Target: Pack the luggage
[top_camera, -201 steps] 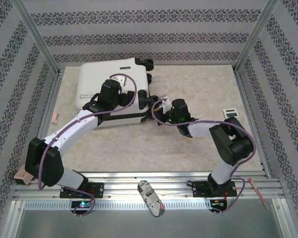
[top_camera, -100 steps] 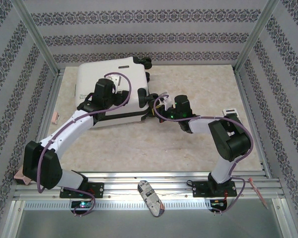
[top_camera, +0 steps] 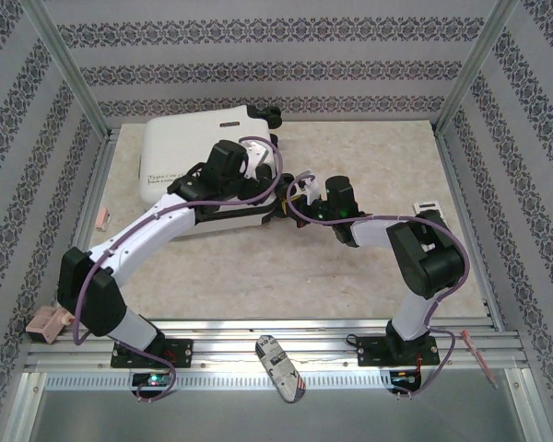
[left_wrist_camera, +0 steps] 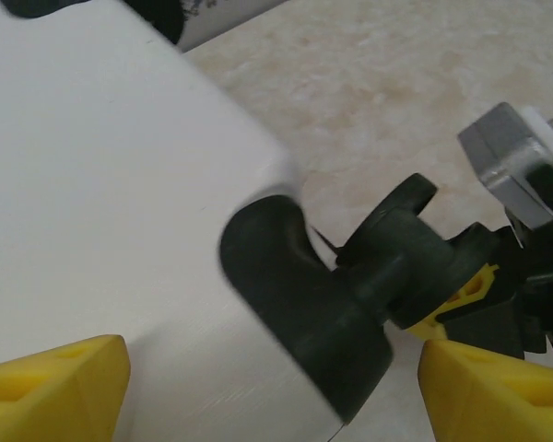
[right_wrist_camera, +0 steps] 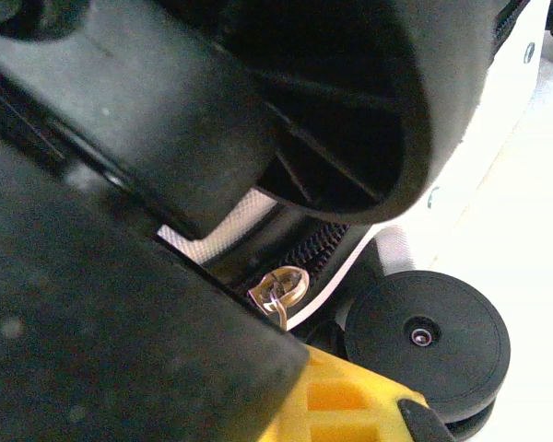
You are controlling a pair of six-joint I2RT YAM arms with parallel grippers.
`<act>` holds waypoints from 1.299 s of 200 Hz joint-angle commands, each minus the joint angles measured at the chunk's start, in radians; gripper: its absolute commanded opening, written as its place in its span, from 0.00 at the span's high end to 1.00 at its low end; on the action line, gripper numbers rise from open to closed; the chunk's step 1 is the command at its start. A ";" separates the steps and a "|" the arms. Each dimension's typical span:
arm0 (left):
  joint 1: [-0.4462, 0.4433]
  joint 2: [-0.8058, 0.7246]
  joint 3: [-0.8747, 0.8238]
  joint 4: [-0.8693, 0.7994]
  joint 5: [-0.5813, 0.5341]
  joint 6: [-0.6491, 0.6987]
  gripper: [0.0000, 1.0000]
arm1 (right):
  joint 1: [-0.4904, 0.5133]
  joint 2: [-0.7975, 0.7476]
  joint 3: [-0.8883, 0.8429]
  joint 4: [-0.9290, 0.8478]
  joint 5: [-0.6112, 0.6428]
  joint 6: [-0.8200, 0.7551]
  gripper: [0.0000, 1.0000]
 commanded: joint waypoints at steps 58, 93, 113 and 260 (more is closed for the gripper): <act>-0.007 0.093 0.129 -0.071 0.167 0.199 0.12 | -0.007 -0.006 0.013 0.187 -0.102 0.043 1.00; -0.007 0.148 0.208 -0.132 0.211 0.264 0.12 | -0.008 -0.007 0.012 0.192 -0.114 0.048 1.00; -0.007 0.182 0.254 -0.173 0.231 0.301 0.12 | -0.008 -0.010 0.009 0.192 -0.118 0.049 1.00; -0.008 0.412 0.585 -0.520 0.263 0.508 0.12 | -0.014 -0.018 -0.002 0.192 -0.136 0.050 1.00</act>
